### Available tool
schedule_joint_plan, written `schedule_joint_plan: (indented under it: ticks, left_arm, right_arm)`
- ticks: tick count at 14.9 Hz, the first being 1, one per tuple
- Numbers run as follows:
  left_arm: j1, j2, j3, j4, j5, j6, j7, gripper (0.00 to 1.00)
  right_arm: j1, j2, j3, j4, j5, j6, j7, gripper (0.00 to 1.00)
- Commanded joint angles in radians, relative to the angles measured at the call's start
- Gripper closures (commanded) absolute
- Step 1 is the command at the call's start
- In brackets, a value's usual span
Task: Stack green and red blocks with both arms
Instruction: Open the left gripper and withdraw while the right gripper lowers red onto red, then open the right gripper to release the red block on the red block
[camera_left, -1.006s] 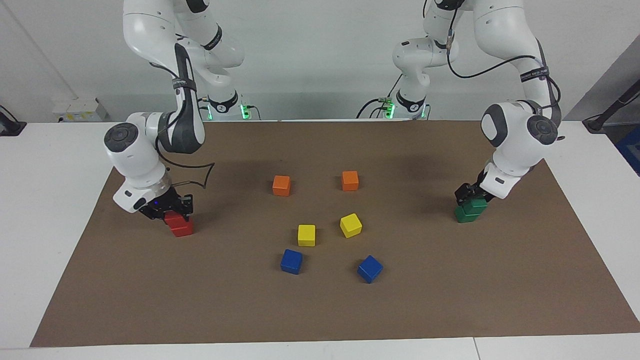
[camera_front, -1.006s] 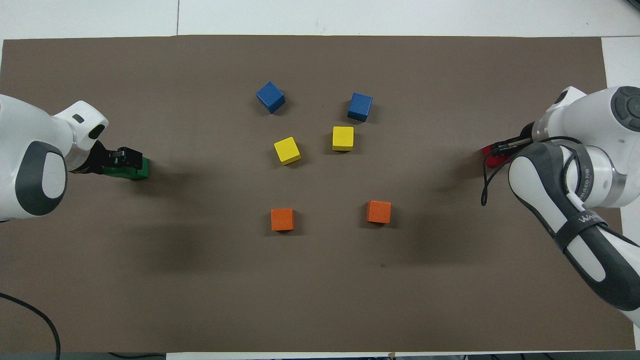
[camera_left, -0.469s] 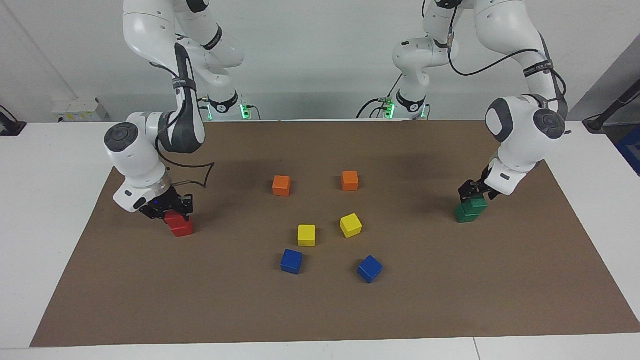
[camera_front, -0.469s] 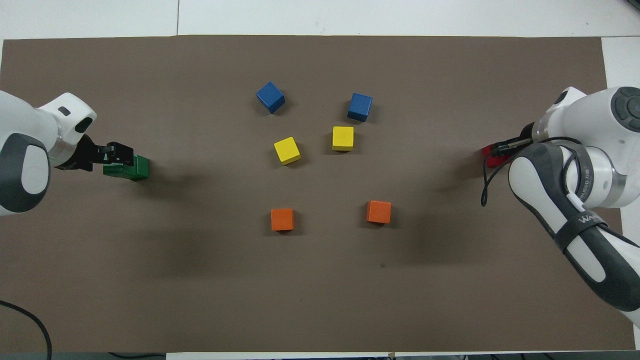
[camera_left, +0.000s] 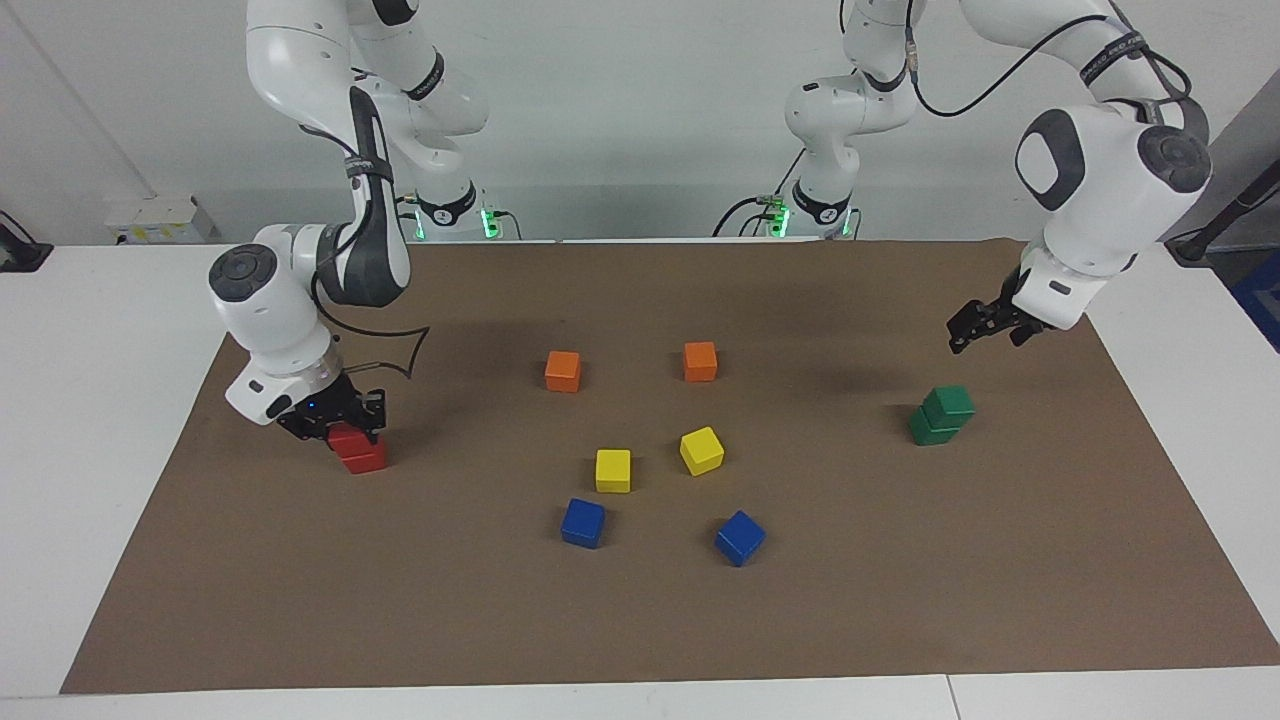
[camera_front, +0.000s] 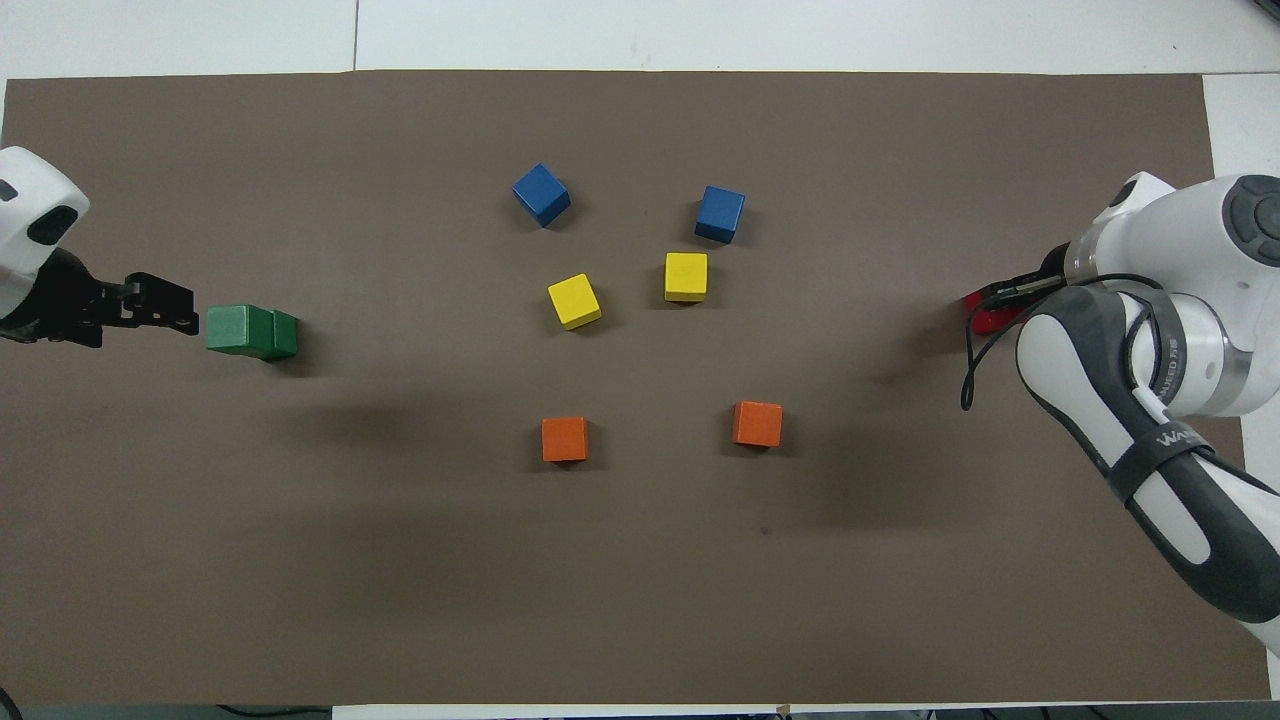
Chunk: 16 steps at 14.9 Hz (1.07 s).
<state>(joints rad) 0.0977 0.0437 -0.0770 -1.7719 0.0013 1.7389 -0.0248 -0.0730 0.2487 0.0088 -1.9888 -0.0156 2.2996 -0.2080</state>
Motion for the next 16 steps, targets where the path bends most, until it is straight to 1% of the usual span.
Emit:
schedule_joint_plan:
  ticks: [1, 3, 7, 9, 10, 11, 12, 13, 14, 16]
  left_arm:
    - [0.007, -0.08, 0.009, -0.008, -0.003, -0.08, 0.0, 0.0]
    - [0.005, -0.096, 0.011, -0.009, -0.003, -0.107, 0.003, 0.0]
    - [0.002, -0.094, 0.014, -0.005, -0.003, -0.096, 0.006, 0.0]
    - [-0.039, -0.094, 0.029, -0.008, -0.003, -0.088, 0.005, 0.0]
    - [-0.082, -0.09, 0.075, -0.001, -0.004, -0.09, 0.005, 0.0]
    - [-0.134, -0.081, 0.133, 0.024, -0.01, -0.104, 0.006, 0.0]
    - [-0.144, -0.055, 0.144, 0.072, -0.012, -0.134, 0.006, 0.0]
    - [-0.147, -0.009, 0.146, 0.131, -0.012, -0.172, 0.006, 0.0]
    - [-0.15, 0.01, 0.145, 0.161, -0.012, -0.188, 0.006, 0.0]
    - [-0.153, -0.002, 0.146, 0.134, -0.012, -0.193, 0.006, 0.0]
  right_arm:
    - [-0.011, -0.014, 0.01, -0.022, -0.001, 0.026, -0.022, 1.0]
    - [-0.011, -0.014, 0.01, -0.022, -0.001, 0.027, -0.022, 1.0]
    - [-0.01, -0.014, 0.01, -0.022, -0.001, 0.027, -0.021, 1.0]
    - [-0.01, -0.014, 0.01, -0.022, -0.001, 0.027, -0.021, 1.0]
    - [-0.01, -0.014, 0.01, -0.022, -0.001, 0.027, -0.021, 1.0]
    - [-0.01, -0.014, 0.01, -0.022, -0.001, 0.027, -0.021, 1.0]
    - [-0.01, -0.014, 0.01, -0.022, -0.001, 0.027, -0.021, 1.0]
    - [-0.01, -0.014, 0.01, -0.025, -0.001, 0.027, -0.021, 1.0]
    - [-0.01, -0.014, 0.01, -0.022, -0.001, 0.027, -0.021, 1.0]
    - [-0.01, -0.009, 0.01, -0.022, -0.001, 0.029, -0.021, 1.0]
